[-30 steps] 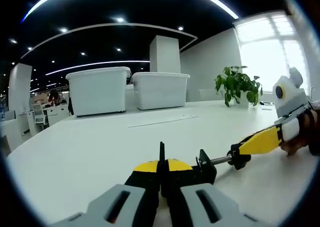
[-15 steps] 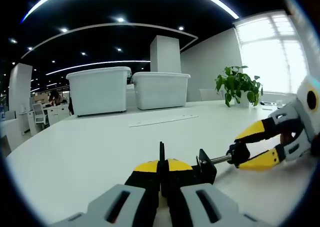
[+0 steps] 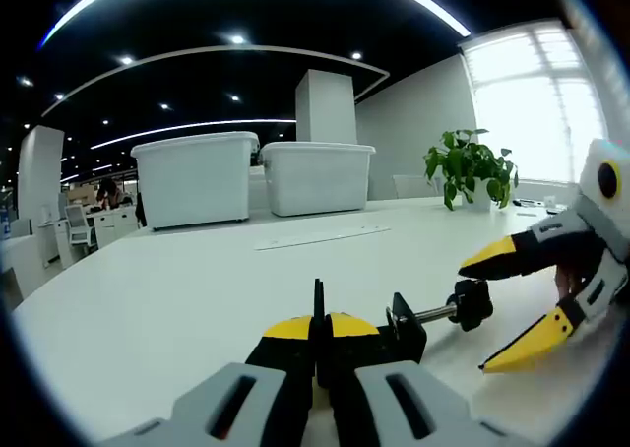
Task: Clamp the fixed fixture on the desktop, loosen the retaining clip, secure it to the edge of the desk, and tighten the retaining clip.
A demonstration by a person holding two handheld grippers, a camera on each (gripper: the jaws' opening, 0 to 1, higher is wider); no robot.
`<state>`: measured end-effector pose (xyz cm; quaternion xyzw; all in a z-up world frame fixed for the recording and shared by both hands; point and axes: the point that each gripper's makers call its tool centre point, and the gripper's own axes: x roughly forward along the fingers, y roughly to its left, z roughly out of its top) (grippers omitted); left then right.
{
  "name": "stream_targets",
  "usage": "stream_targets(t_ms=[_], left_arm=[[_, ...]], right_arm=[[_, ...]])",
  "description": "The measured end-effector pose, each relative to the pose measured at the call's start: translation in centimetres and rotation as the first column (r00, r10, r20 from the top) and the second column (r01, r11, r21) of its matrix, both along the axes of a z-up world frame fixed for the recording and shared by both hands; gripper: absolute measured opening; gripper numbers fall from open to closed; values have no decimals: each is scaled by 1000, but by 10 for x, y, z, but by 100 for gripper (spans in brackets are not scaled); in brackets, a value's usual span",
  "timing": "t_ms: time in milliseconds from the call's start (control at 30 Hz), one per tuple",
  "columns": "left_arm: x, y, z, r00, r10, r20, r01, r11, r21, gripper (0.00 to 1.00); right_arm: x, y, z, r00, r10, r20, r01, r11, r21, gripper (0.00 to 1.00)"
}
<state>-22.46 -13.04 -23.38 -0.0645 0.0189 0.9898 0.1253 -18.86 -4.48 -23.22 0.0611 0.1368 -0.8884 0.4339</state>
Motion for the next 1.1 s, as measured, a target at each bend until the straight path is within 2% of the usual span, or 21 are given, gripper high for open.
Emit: stream_targets(t_ms=[33,100,133,167,200,267,367,400,500,567,667,733,800,867,933,1000,1100], left_arm=[[-1,0,0,1000,0,0,0,1000,0,4],[-1,0,0,1000,-1,0,1,1000,0,4],[-2,0,0,1000,-1,0,1,1000,0,4],[-2,0,0,1000,-1,0,1,1000,0,4],[-2,0,1,1000,-1,0,1,1000,0,4],[-3,0,1,1000,-2,0,2,1000,-1,4],[-3,0,1,1000,-3,1,3,1000,1,4],[-3,0,1,1000,-3,1,3,1000,1,4],[-3,1,1,1000,-3,1,3,1000,1,4],[-3,1,1,1000,-2,1,2,1000,0,4],[-3,1,1,1000,-3,1,3,1000,0,4],[-2,1,1,1000,-3,0,3,1000,-2,4],[-2,1,1,1000,-4,0,4,1000,-1,4],[-2,2,1,1000,-4,0,4,1000,-1,4],[-2,1,1,1000,-4,0,4,1000,-1,4],[-2,1,1,1000,-3,0,3,1000,-2,4],[-2,1,1,1000,-4,1,4,1000,-1,4]], right_arm=[[-2,1,-3,996,-11,87,16,999,-52,45],[-9,5,-4,978,-30,205,61,987,-146,44],[-9,7,-7,966,-38,256,81,984,-160,42],[-14,11,-7,957,-58,283,113,977,-183,38],[-14,12,-7,948,-64,313,130,972,-197,29],[-17,13,-11,920,-65,388,163,960,-227,25],[-15,12,-12,903,-39,428,164,951,-261,25],[-13,12,-13,892,-33,451,172,947,-270,24],[-15,13,-13,890,-30,456,175,944,-279,24],[-13,13,-12,899,-30,437,165,947,-275,23],[-12,12,-9,949,-42,312,109,974,-199,23],[-10,10,-7,981,-37,189,61,991,-120,23],[-10,8,-5,999,-25,43,26,999,-24,23],[-8,6,-3,995,0,-98,8,997,81,23],[-7,4,-2,978,32,-206,3,986,167,23],[-5,4,-3,969,47,-241,0,981,193,23],[-6,3,-1,941,86,-328,3,965,261,23]])
